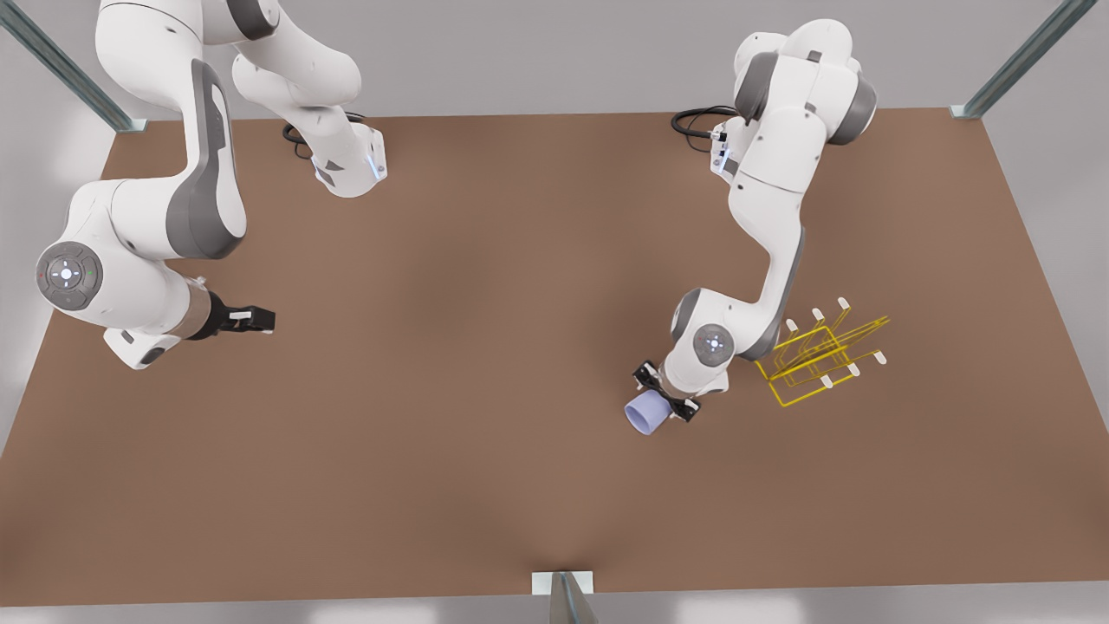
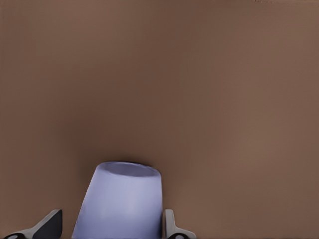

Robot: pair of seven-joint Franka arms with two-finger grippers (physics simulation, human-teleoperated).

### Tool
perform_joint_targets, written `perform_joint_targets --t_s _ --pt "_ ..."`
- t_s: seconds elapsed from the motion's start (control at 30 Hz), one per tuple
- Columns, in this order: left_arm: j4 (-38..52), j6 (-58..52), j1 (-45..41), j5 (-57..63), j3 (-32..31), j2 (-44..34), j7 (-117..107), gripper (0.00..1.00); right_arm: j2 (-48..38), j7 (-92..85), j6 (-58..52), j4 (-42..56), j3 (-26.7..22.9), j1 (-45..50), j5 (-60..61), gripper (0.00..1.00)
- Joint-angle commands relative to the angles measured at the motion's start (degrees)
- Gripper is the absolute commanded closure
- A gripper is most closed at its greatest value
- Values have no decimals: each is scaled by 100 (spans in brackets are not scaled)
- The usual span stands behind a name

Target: Place the cup on the cup holder

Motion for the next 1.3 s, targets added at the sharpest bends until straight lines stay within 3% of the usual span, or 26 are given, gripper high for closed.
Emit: perform_joint_targets --t_s 0.0,0.3,0.4,0.53,0.6,0.73,0.83,0.97,1.0,1.07,1.13,1.2,1.27 --pt "10 90 0 -6 0 16 -1001 0 -6 -318 -7 3 1 -5 3 0" --pt "46 99 -132 -14 -9 183 -1001 0 -6 -318 -7 -6 1 -5 3 0" --pt "46 99 -132 -32 0 183 -1001 27 -6 -318 -7 3 1 -5 3 0" --pt "63 73 -123 -32 -9 105 -1001 27 3 -318 -7 3 1 -5 12 0" --pt "-25 -111 -123 12 0 -361 -738 26 38 -327 -7 11 1 -5 12 0" --pt "-649 -2026 -219 38 0 -1670 229 26 38 -318 -7 11 1 -5 12 0" --pt "361 -4610 -299 1276 0 -1803 256 25 38 -318 -7 11 1 3 12 0" --pt "643 -5060 -658 1875 184 -1768 422 25 38 -310 -7 11 1 3 12 0" --pt "582 -5218 -1387 2130 964 -1733 774 25 38 -301 -16 11 1 3 12 0" --pt "336 -5280 -3848 2095 3988 -1601 2232 25 38 -301 -16 11 1 3 12 0" --pt "327 -5429 -4850 2086 5149 -1056 2839 25 38 -292 -16 11 1 12 21 0" --pt "-24 -5368 -6108 2060 6758 -731 4079 25 38 -301 -16 11 1 3 65 0" --pt "-332 -5333 -6389 2121 7092 -380 4430 25 38 -292 -16 11 1 3 65 0"
